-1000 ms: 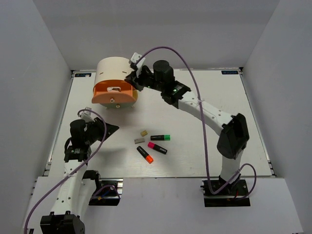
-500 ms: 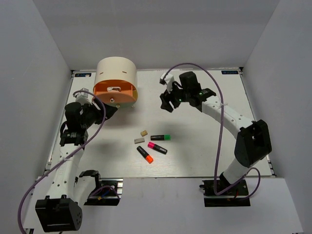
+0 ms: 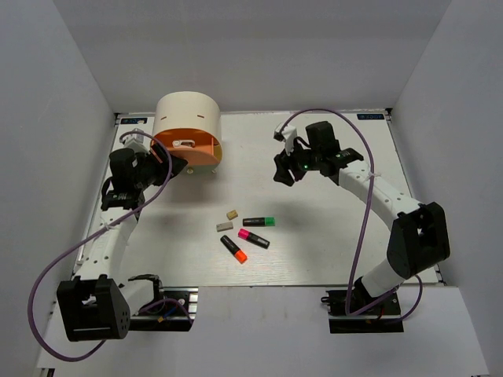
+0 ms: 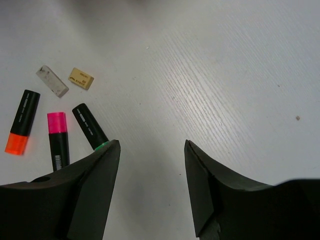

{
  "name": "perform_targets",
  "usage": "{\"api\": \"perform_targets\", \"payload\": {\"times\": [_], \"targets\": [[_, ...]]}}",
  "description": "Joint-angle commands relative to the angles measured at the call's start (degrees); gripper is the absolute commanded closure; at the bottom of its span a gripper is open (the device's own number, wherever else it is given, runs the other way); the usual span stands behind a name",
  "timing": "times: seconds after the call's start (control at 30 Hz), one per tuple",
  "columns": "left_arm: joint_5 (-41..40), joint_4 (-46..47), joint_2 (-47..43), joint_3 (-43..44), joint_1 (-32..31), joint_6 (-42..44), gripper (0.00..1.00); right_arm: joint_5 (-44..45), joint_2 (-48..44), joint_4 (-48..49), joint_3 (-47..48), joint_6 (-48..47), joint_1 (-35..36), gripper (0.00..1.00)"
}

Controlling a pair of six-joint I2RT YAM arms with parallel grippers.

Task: Sort the stationery into containers
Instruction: Close the drawer in the storage box.

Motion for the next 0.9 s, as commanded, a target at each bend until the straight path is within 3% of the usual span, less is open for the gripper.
{"api": "perform_targets", "payload": {"times": [0.0, 0.87], "targets": [[-0.9, 3.4, 0.7, 2.1, -0.2, 0.2, 0.33, -1.5, -2.2, 1.5, -1.6, 0.1, -0.6, 0.4], [-2.8, 16.1, 15.6, 8.3, -2.3, -6.3, 0.37, -0.7, -3.9, 1.6, -4.7, -0.8, -2.0, 0.41]]}}
